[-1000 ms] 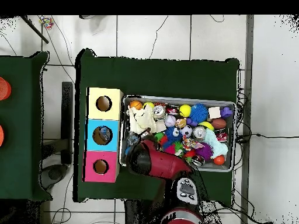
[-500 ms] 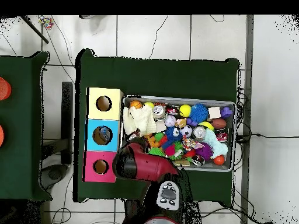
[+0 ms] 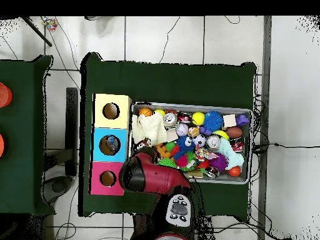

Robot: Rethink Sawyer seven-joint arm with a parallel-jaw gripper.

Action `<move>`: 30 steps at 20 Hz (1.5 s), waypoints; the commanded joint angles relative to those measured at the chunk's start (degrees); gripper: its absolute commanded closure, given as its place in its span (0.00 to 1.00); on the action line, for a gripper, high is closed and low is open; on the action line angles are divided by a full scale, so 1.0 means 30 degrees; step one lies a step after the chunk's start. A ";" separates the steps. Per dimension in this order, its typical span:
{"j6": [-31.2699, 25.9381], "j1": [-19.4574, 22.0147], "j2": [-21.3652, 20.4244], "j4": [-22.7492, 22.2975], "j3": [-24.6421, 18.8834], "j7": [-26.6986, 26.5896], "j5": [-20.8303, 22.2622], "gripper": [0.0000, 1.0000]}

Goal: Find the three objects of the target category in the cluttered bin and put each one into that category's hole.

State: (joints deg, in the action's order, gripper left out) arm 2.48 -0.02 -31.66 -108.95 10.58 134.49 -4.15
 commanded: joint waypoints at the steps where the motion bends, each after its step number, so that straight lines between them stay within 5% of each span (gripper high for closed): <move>1: -0.1839 0.0895 0.0267 0.0328 -0.1379 0.1826 -0.0404 0.00; 8: -0.2421 0.1886 0.1356 0.1945 -0.1589 0.0955 -0.0274 0.00; 9: -0.2837 0.1707 0.1468 0.2349 -0.1267 0.0872 -0.0337 1.00; 18: -0.4528 0.1440 0.2410 0.4999 -0.1168 0.0946 -0.0895 1.00; 30: -0.5680 0.1340 0.2336 0.6124 -0.1726 0.1211 -0.0660 1.00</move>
State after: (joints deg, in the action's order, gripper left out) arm -9.28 3.82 -26.20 -96.97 10.24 134.49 -4.13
